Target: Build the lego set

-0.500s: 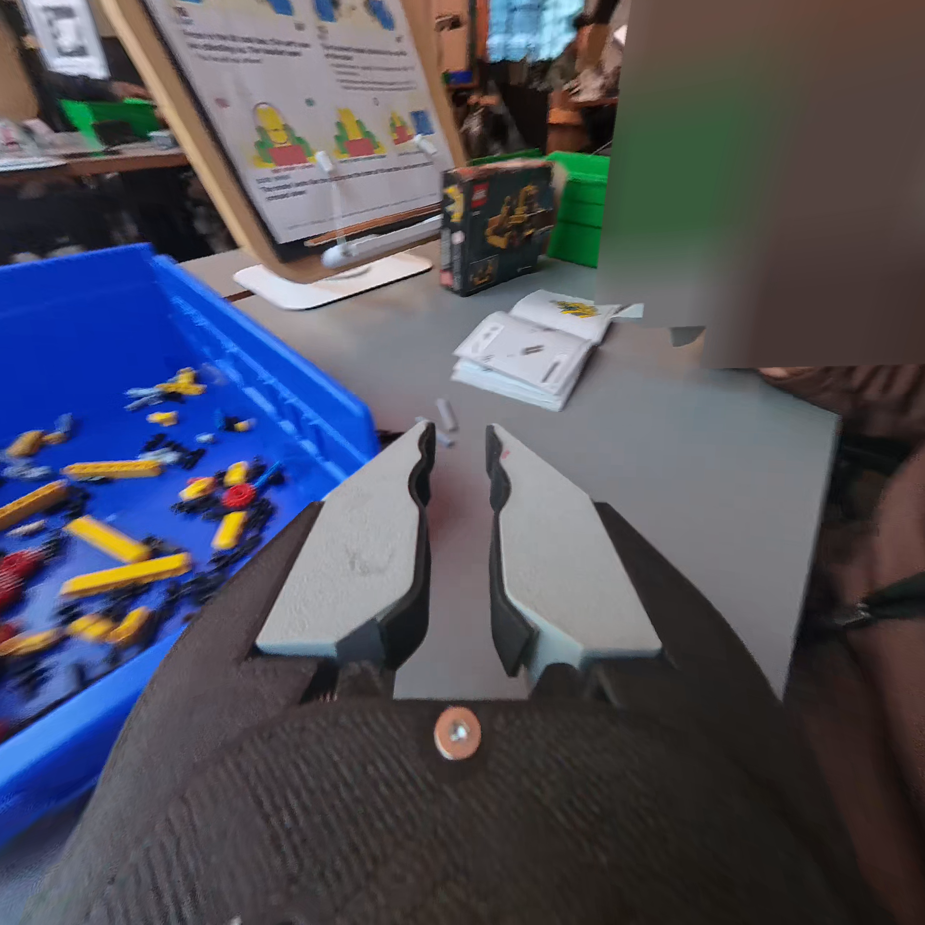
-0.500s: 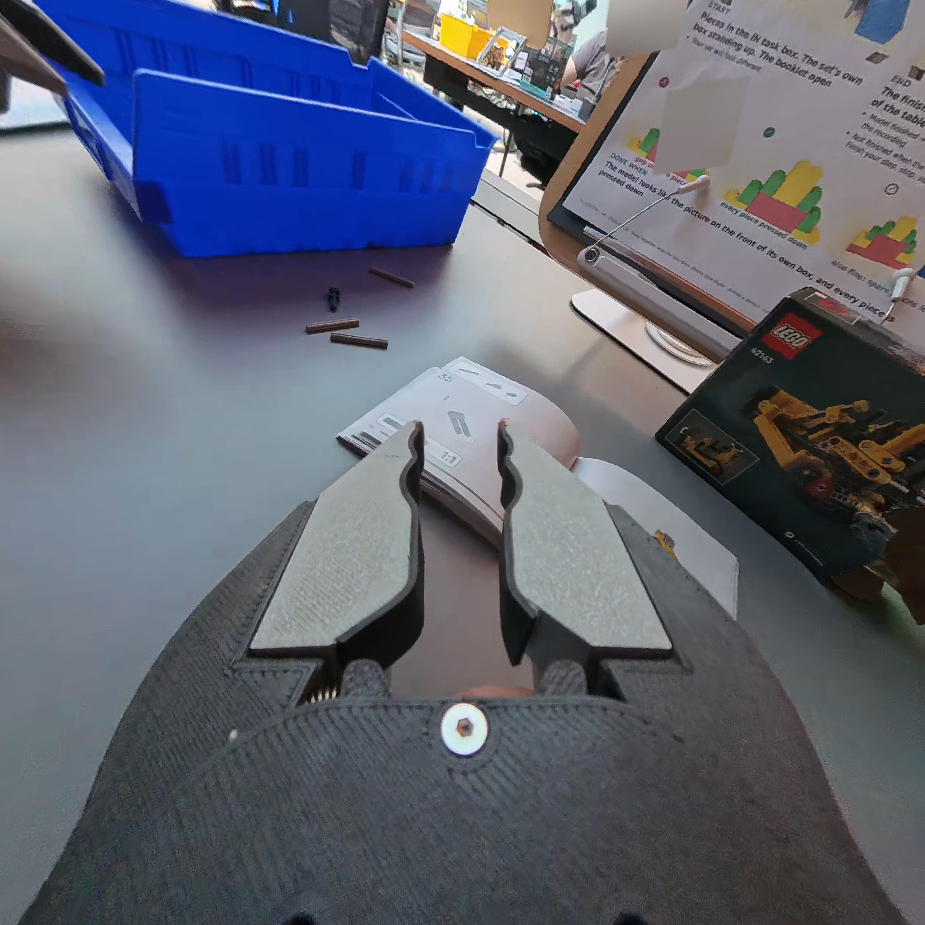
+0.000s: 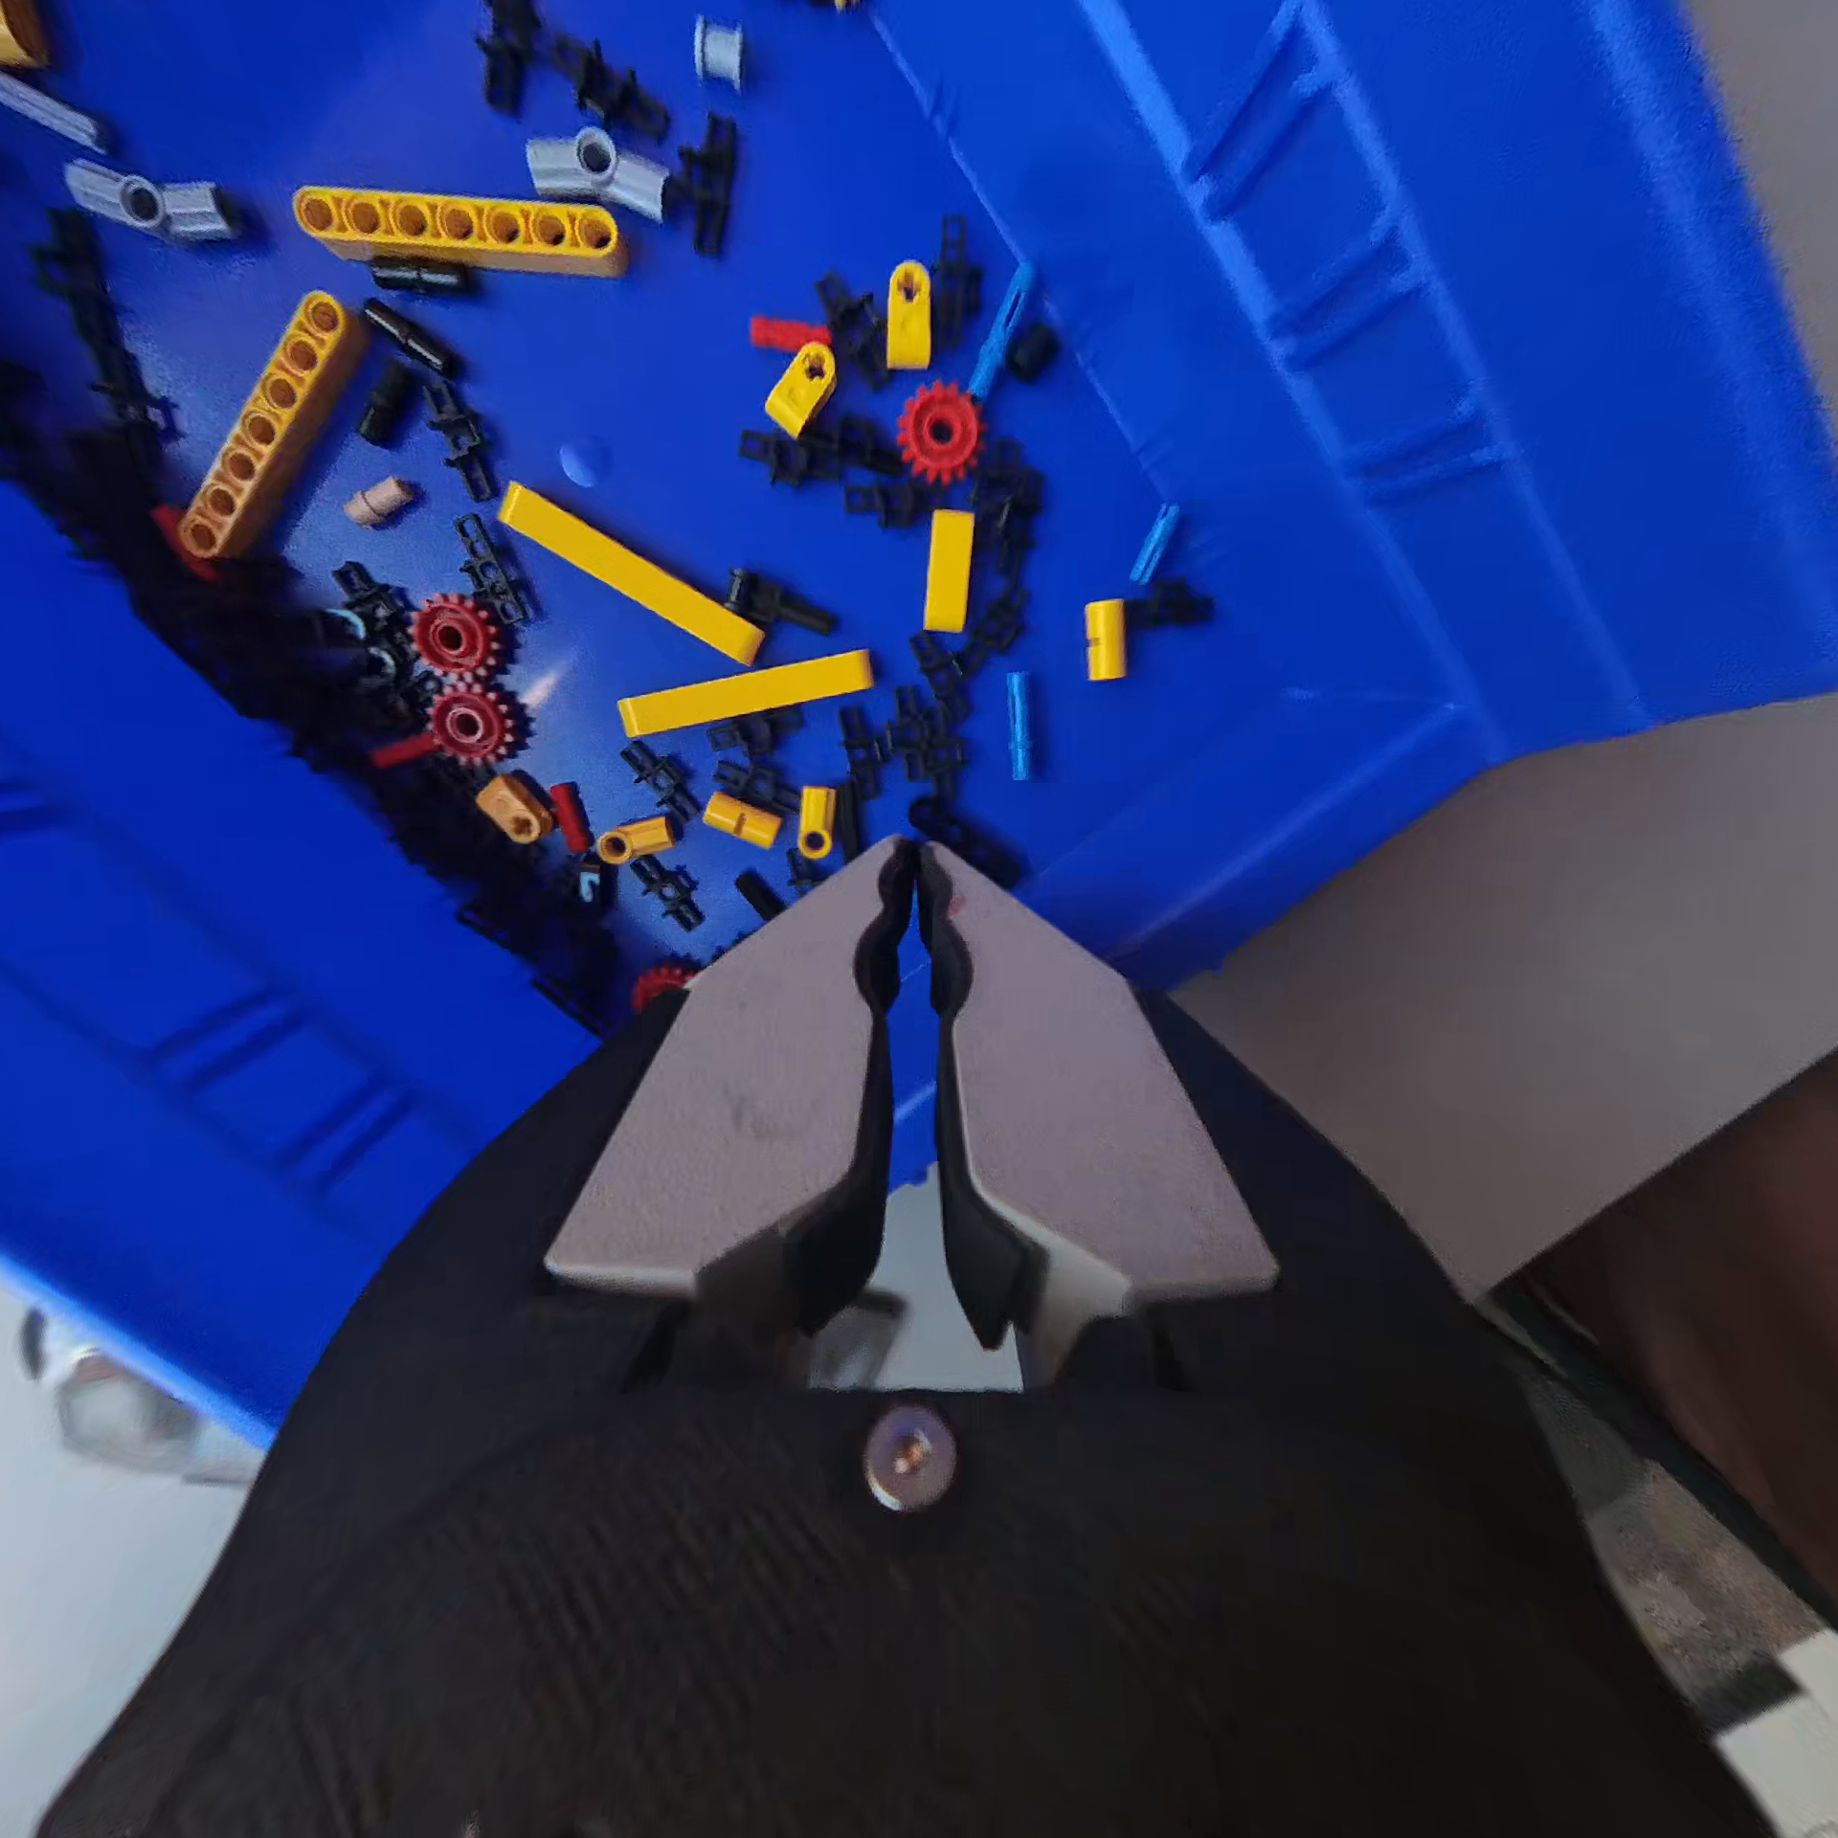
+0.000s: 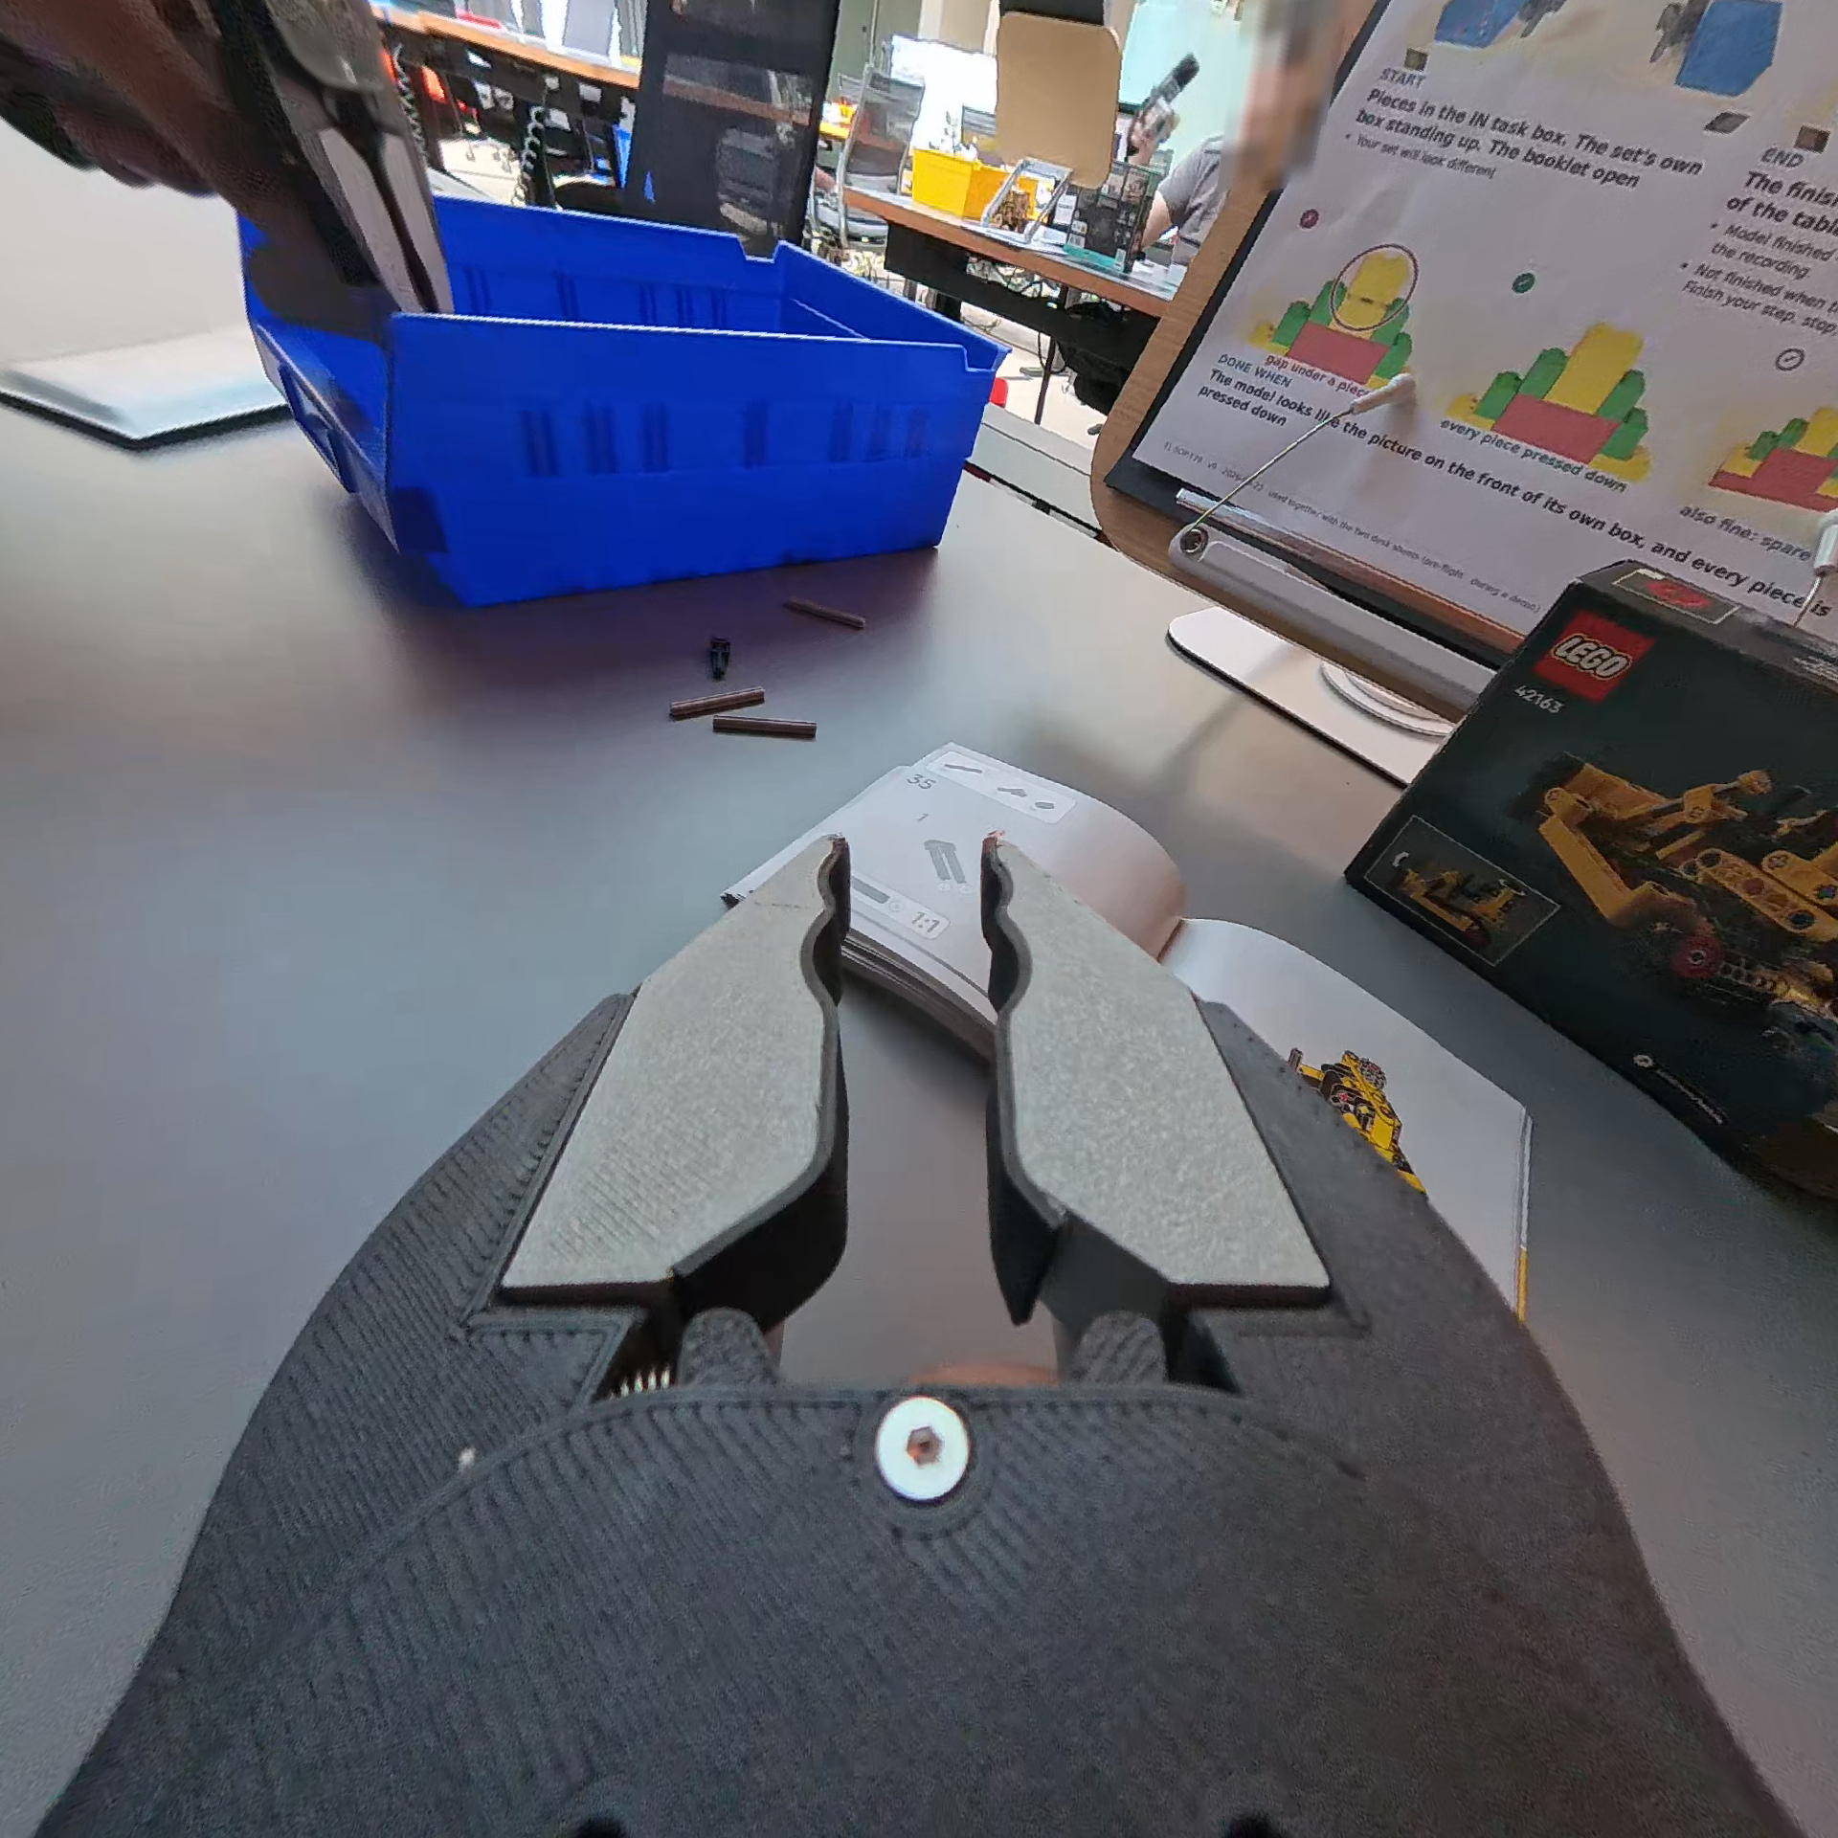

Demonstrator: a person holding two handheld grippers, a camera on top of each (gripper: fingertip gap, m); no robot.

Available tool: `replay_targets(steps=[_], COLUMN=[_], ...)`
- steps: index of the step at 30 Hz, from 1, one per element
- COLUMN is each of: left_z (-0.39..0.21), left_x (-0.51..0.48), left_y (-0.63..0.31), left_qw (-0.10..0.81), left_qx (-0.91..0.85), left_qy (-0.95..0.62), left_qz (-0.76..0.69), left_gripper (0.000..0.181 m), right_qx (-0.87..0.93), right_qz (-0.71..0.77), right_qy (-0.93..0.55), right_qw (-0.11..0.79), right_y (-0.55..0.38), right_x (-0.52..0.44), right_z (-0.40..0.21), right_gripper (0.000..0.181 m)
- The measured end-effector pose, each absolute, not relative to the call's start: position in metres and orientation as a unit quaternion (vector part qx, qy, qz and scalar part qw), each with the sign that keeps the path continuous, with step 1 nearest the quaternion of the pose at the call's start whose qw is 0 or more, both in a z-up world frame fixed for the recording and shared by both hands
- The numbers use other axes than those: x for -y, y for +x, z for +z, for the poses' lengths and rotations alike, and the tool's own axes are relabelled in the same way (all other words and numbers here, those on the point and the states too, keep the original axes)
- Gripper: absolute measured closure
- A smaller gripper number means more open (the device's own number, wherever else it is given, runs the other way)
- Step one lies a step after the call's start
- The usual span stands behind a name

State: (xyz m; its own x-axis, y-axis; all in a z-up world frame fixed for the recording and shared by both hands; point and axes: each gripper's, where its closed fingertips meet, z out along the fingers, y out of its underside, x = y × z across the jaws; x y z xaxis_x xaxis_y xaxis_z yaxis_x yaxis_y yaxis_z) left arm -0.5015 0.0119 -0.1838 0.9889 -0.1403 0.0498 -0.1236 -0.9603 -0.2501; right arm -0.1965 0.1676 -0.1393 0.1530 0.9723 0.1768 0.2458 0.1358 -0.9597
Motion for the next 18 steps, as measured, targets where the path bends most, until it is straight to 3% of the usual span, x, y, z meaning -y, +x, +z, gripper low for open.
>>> replay_targets(steps=[5, 18], left_z=[-0.207, -0.214], left_x=[-0.003, -0.006], left_y=[-0.512, -0.518], left_qw=[0.054, 0.007], left_qx=[-0.081, -0.079], left_qy=[-0.995, -0.997], left_qz=[0.010, -0.002], left_gripper=[0.177, 0.179], right_qx=[0.544, 0.536], right_qz=[0.360, 0.371], right_qy=[-0.555, -0.558], right_qw=[0.516, 0.513], right_y=[-0.194, -0.191], right_x=[-0.168, -0.169], right_z=[-0.138, -0.136], right_gripper=[0.159, 0.161])
